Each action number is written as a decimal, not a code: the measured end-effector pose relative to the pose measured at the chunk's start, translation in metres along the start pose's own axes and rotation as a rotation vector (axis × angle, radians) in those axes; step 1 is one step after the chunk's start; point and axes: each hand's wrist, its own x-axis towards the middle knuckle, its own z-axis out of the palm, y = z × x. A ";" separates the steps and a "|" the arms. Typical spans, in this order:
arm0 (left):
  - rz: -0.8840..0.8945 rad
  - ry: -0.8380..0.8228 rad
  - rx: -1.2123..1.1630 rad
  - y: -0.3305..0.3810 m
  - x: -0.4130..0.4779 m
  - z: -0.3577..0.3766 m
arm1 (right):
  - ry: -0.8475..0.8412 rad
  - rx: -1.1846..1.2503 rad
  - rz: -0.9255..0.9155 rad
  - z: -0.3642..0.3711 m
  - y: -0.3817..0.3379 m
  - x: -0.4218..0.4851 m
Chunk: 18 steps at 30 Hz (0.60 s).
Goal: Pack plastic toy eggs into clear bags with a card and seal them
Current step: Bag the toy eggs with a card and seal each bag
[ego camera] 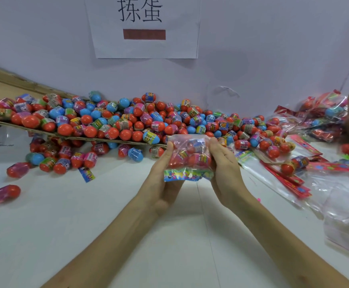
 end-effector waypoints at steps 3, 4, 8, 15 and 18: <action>0.028 0.018 0.033 0.007 0.001 0.000 | -0.053 -0.046 0.059 -0.003 -0.006 0.003; 0.034 0.023 0.056 0.008 0.002 -0.001 | -0.086 -0.056 0.085 -0.004 -0.009 0.003; 0.047 0.027 0.122 0.007 0.001 0.001 | -0.163 -0.211 0.018 -0.009 -0.012 0.002; 0.193 0.073 0.431 0.005 0.005 -0.006 | -0.128 -0.389 -0.175 -0.012 -0.004 0.002; 0.179 0.105 0.472 0.008 0.006 -0.009 | -0.158 -0.435 -0.196 -0.011 -0.003 0.004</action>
